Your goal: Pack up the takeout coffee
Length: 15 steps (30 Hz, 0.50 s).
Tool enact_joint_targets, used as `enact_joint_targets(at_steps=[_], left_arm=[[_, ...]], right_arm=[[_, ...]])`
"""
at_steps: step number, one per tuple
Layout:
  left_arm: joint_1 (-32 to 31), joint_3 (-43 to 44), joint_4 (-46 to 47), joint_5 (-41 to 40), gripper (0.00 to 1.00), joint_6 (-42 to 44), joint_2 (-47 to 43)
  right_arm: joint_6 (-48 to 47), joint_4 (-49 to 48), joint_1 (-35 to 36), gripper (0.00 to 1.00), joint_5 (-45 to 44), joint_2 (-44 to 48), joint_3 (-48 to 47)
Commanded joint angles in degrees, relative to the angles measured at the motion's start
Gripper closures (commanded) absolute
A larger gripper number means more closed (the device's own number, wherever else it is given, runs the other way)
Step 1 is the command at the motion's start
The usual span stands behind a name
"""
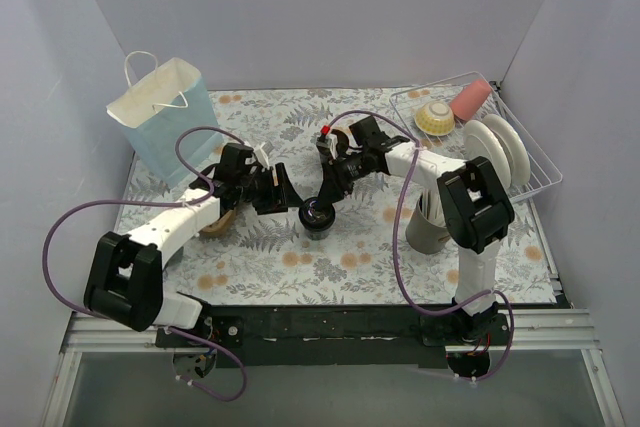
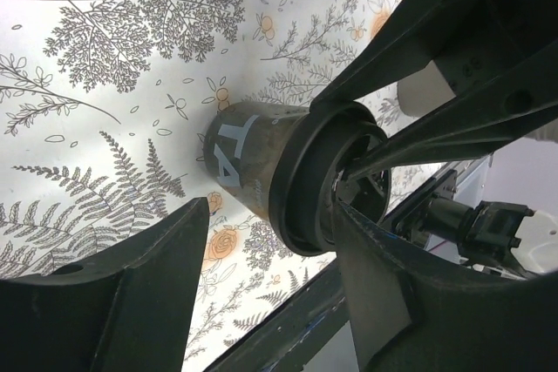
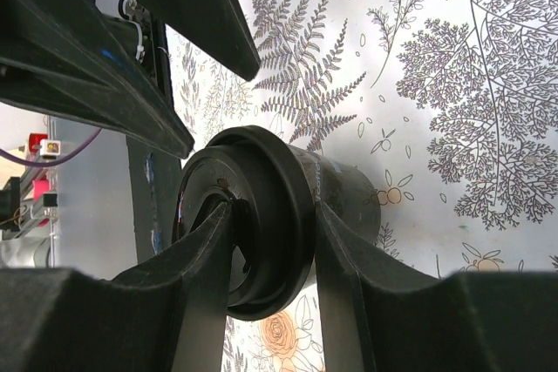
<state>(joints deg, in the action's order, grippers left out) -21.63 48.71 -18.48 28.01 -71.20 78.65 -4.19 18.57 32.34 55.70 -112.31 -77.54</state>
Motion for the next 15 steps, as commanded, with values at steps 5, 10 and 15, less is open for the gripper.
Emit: enact_joint_targets(at_steps=[5,10,15], left_arm=[[-0.3,-2.6,1.7,2.4,0.42,1.3,1.9],[-0.3,-5.7,4.8,2.7,0.44,-0.6,1.0],[-0.6,-7.1,7.0,3.4,0.45,-2.3,0.5]], right_arm=[[-4.7,7.4,0.9,0.62,-11.1,-4.7,-1.0],[-4.2,7.4,0.8,0.54,-11.8,-3.4,-1.5],[-1.8,6.9,0.2,0.42,-11.1,-2.1,-1.7]])
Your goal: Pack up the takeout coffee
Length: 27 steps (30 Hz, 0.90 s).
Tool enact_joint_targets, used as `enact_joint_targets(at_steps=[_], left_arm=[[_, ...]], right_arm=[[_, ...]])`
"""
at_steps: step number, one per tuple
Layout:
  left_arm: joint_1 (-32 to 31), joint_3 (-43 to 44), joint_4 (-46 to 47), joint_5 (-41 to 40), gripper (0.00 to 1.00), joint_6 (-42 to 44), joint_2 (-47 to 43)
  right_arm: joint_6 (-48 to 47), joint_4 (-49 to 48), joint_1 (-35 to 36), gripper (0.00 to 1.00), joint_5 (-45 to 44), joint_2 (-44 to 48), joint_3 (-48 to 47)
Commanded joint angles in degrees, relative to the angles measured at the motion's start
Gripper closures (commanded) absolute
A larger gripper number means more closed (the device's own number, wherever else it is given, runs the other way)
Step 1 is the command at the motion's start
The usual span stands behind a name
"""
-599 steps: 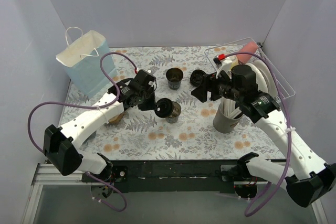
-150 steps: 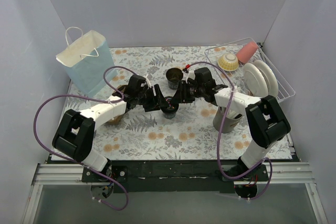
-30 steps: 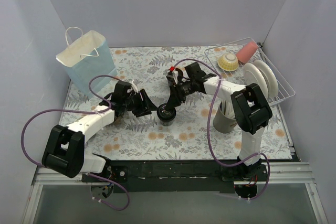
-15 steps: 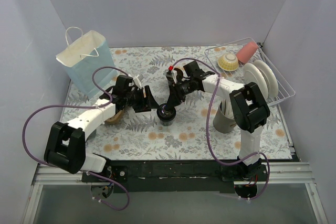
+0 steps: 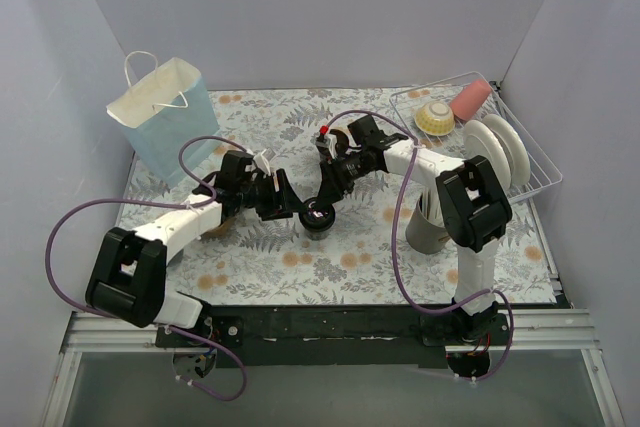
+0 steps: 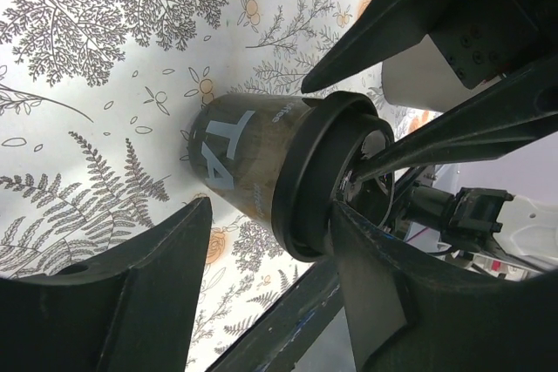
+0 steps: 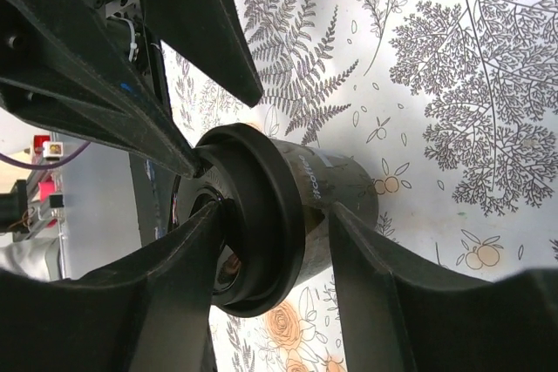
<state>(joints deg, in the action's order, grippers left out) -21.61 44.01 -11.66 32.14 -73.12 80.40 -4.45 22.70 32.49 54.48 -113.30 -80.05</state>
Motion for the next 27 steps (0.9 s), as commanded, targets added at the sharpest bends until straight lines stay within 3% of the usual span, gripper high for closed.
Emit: enact_joint_targets(at_steps=[1,8,18,27], left_arm=[[-0.7,-2.7,0.4,-0.9,0.45,-0.9,-1.6],[-0.9,-3.4,1.3,-0.3,0.45,-1.6,-1.1],[-1.1,-3.8,1.3,-2.4,0.45,-2.2,-0.8],[-1.4,-3.7,1.6,-2.7,0.45,-3.0,-1.3]], right_arm=[[-0.9,1.7,0.0,0.41,-9.6,-0.8,1.0],[8.2,-6.3,-0.7,0.18,-7.3,4.2,5.1],[18.4,-12.9,-1.6,0.14,-11.2,10.4,9.1],[22.5,-12.2,-2.3,0.13,-16.4,12.9,11.1]])
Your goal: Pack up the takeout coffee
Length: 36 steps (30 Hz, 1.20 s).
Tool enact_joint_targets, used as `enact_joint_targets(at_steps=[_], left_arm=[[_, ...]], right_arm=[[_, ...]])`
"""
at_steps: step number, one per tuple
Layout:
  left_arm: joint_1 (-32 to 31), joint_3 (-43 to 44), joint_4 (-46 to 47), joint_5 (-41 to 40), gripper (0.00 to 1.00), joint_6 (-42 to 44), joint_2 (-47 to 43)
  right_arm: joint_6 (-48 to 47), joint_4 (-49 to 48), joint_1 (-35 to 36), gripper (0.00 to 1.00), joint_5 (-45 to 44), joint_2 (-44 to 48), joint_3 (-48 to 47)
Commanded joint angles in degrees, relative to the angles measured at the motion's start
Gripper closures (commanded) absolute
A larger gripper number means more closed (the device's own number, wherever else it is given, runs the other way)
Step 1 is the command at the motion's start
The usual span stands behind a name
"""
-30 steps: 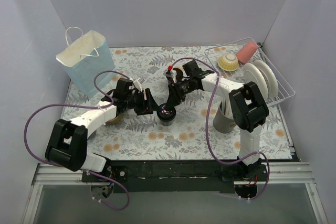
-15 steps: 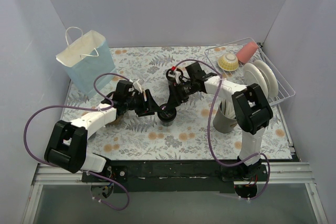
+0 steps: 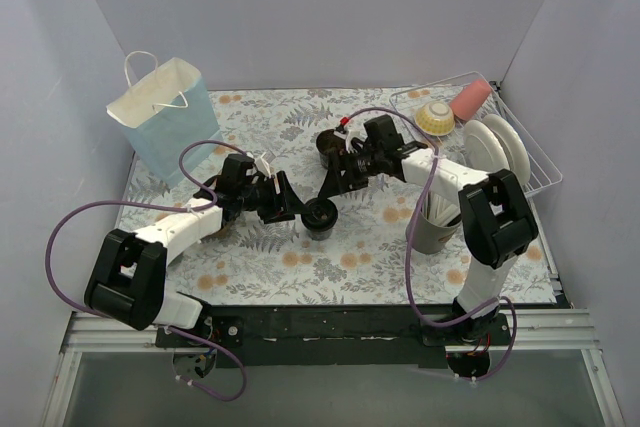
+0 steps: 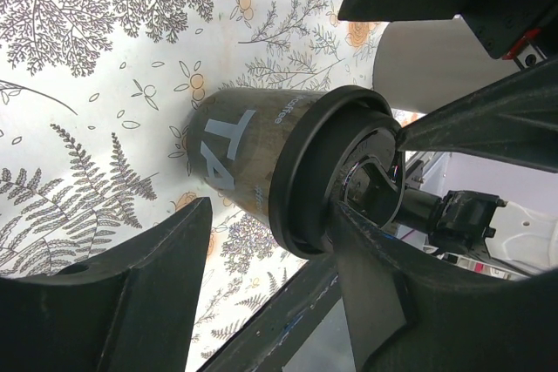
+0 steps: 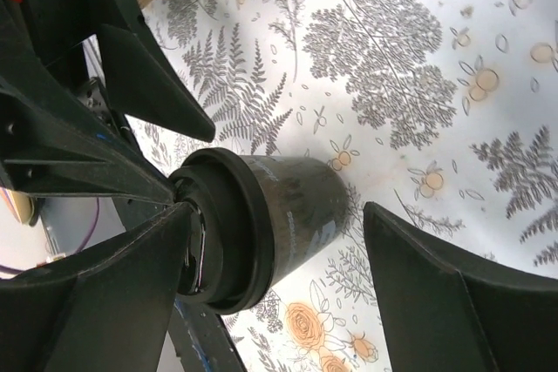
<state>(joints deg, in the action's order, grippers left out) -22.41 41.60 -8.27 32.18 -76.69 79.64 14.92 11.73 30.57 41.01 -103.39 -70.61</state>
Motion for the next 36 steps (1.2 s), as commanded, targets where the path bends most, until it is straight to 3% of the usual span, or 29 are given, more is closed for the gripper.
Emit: enact_joint_targets(at_steps=[1,12,30,36], left_arm=[[-0.7,-1.3,-1.7,-2.8,0.45,0.5,-0.5],[-1.4,-2.0,-0.5,-3.4,0.45,-0.6,-0.3],[-1.4,3.5,1.7,2.1,0.27,-4.7,-4.8],[-1.5,2.3,3.4,2.9,0.30,-5.1,-3.4]], right_arm=[[3.7,-1.3,-0.3,0.13,-3.5,4.1,2.0],[9.2,-3.0,-0.3,0.19,-8.7,11.5,7.8],[7.4,-2.9,-0.3,0.23,-8.8,13.3,10.1],[7.1,-2.3,-0.3,0.25,-9.2,13.5,10.0]])
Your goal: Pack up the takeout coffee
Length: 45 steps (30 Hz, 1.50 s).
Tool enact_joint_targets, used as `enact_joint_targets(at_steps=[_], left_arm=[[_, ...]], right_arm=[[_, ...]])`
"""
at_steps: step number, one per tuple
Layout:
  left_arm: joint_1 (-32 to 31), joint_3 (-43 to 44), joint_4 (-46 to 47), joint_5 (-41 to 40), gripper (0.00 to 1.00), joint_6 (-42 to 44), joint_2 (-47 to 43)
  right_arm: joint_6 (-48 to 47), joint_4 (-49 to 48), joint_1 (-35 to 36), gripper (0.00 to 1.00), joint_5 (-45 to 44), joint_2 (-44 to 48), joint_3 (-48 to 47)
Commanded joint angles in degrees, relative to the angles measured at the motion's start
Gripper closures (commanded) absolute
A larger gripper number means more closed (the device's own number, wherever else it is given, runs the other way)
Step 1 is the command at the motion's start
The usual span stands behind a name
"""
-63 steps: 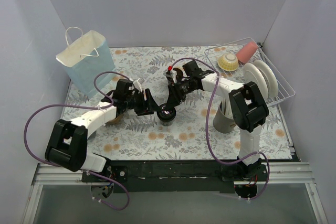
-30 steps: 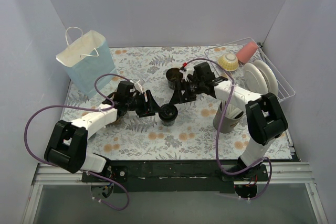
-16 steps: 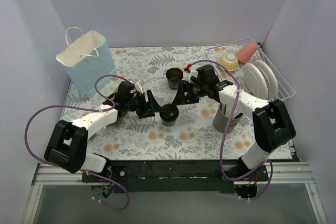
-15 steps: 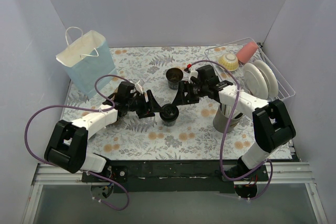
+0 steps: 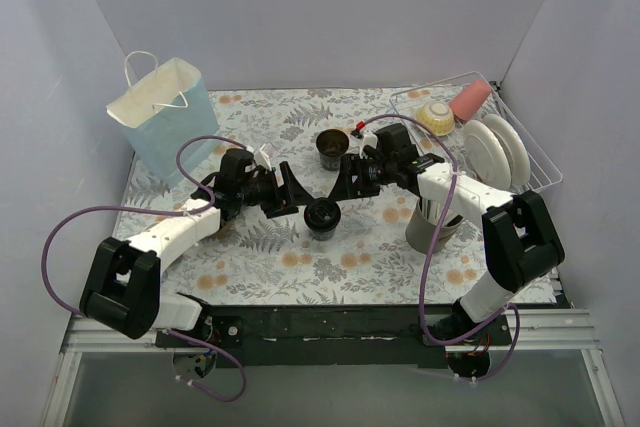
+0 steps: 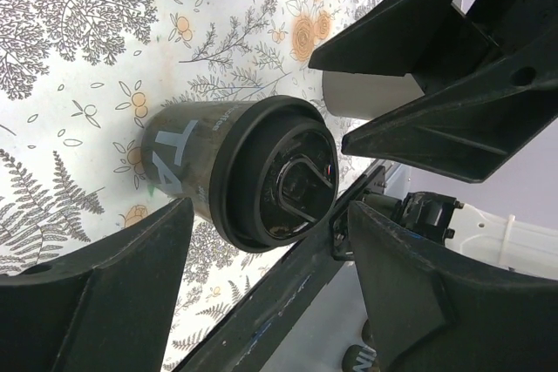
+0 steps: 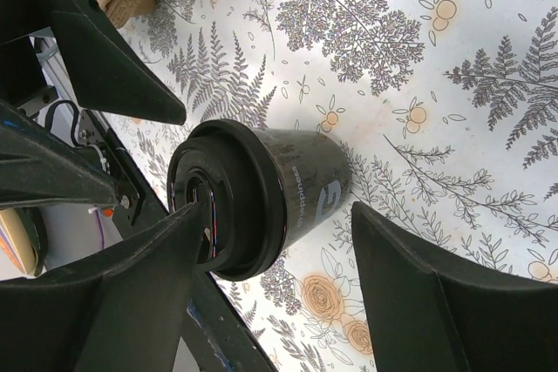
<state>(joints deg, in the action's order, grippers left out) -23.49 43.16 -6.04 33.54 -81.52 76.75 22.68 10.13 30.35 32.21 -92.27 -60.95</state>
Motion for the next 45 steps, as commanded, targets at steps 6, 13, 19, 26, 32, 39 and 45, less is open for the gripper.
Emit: enact_joint_targets(at_steps=[6,13,19,26,32,39,45], left_arm=[[-1.6,0.0,3.1,1.9,0.32,0.2,2.0],[-2.6,-0.3,4.3,1.4,0.35,0.8,4.8],[-2.9,-2.5,5.7,0.3,0.42,0.9,6.6],[-3.2,-4.6,7.7,-1.3,0.48,1.3,8.2],[-3.6,-5.3,7.7,-3.3,0.55,1.2,8.4],[-4.3,-5.7,7.8,-3.8,0.57,0.7,8.5],[-5.6,-6.5,7.9,-5.7,0.58,-0.3,7.5]], right_arm=[[-1.6,0.4,-0.2,0.26,-1.9,3.6,0.0],[-2.0,0.9,-0.3,0.28,-2.3,4.2,0.4],[-2.0,-0.4,-0.3,0.28,-1.8,6.3,2.9],[-1.9,-4.7,-0.4,0.30,-0.6,8.5,9.3],[-0.1,-8.2,-0.4,0.37,-0.7,9.4,11.4],[0.9,-9.3,-0.4,0.48,-0.7,9.7,13.5],[2.7,-9.6,-0.3,0.55,-1.8,11.1,14.8]])
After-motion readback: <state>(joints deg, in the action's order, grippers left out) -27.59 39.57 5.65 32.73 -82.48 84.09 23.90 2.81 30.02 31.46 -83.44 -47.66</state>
